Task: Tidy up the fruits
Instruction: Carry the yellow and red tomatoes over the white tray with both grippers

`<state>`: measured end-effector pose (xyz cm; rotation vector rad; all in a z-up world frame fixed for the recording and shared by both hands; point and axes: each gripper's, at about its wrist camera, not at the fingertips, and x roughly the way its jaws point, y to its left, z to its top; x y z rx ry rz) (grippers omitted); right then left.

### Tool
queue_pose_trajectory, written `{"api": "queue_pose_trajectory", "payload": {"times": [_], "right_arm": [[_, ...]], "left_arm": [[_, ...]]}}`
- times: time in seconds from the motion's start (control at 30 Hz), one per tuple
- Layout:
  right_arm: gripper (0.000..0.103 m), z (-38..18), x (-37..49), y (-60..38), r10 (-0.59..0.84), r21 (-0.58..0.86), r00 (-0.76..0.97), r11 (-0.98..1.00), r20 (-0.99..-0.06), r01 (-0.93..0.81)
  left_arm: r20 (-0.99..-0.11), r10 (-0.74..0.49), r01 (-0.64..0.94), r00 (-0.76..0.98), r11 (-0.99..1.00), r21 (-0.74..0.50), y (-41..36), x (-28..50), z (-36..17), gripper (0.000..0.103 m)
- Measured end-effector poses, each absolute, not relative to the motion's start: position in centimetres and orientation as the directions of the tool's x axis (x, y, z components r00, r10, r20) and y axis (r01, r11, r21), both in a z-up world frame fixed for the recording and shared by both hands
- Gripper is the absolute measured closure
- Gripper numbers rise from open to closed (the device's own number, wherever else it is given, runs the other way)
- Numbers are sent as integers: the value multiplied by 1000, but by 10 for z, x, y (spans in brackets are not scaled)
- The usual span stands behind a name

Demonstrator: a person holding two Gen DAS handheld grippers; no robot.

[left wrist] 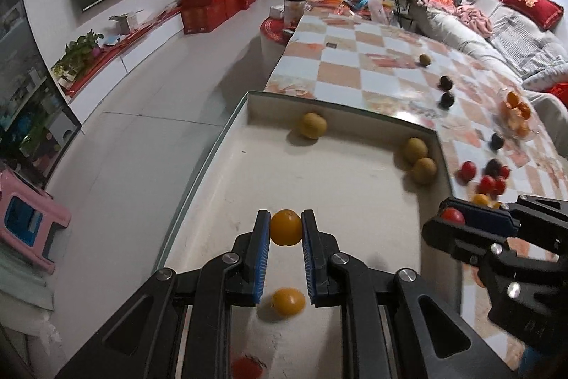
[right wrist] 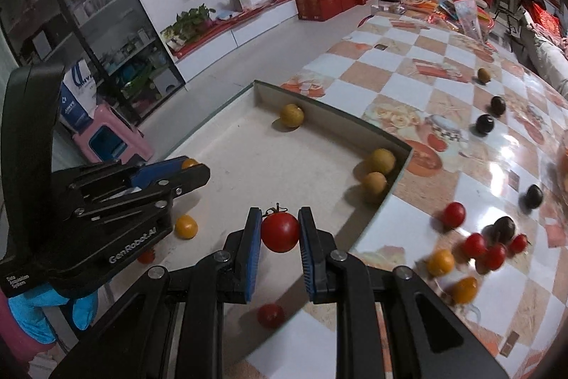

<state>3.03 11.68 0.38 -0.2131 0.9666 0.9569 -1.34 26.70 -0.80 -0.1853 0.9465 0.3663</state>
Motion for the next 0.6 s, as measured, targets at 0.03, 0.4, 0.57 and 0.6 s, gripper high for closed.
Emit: {"api": "queue_pose_trajectory", "payload": {"times": [0.03, 0.4, 0.57, 0.6], "right_arm": [[81, 1, 31, 120, 588, 236, 211, 590, -781, -772], [81, -24, 28, 139, 522, 153, 213, 570, -826, -807], [80, -29, 23, 141, 498, 109, 230, 561, -836, -821], [80, -29, 22, 142, 494, 99, 234, 558, -837, -824]], "left_arm": [[-823, 226, -388, 520, 922, 8, 268, -11, -10, 84], [-863, 238, -390, 446, 919, 52, 274, 6, -31, 84], [-866, 251, -381, 432, 921, 77, 270, 5, -36, 84], [-867, 253, -379, 430, 922, 81, 270, 6, -36, 84]]}}
